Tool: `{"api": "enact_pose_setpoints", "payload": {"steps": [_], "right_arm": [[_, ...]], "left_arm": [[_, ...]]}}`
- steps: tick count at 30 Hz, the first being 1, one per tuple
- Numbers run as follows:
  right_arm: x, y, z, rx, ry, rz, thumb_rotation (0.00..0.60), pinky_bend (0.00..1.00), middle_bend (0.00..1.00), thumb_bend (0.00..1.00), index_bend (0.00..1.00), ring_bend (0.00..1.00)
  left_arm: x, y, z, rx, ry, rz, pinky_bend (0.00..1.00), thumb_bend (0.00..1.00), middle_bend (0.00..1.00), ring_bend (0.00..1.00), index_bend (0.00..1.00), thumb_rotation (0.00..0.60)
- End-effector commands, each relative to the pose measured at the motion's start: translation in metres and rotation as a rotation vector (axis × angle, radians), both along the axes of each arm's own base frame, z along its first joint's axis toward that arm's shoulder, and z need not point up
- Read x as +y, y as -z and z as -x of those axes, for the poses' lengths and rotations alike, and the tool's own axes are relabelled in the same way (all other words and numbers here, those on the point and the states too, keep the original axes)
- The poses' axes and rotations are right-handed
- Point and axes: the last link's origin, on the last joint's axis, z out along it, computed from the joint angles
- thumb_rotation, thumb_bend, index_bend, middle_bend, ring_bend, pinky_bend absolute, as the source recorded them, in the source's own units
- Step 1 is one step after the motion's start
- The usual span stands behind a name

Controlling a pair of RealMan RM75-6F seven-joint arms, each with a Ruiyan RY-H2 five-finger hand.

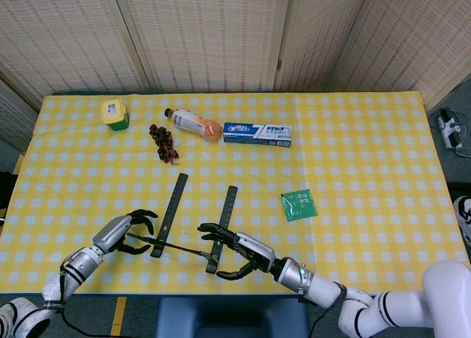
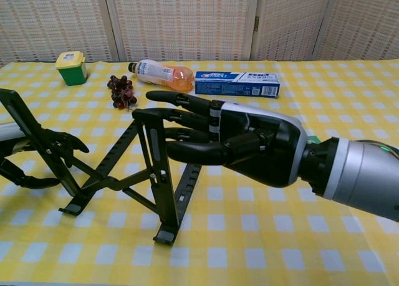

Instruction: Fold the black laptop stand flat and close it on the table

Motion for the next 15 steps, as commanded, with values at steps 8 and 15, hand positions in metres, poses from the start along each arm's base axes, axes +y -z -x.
{"api": "enact_pose_setpoints", "payload": {"steps": [8,15], "right_arm": [[0.0008,0.0031,0.0017,0.007,0.007,-0.007,0.600,0.00,0.07,0.33,0.07,0.08],[0.0008,0.0042,0.0016,0.008,0.008,-0.010,0.600,0.00,0.07,0.33,0.07,0.08]], "left_arm": [[-0.0015,0.0064,-0.0003,-0.007,-0.004,0.009,0.21,0.35,0.26,0.17,0.54,0.600],[-0.0017,0.0062,0.0018,-0.007,-0.014,0.003,0.21,0.35,0.26,0.17,0.57,0.600]]}}
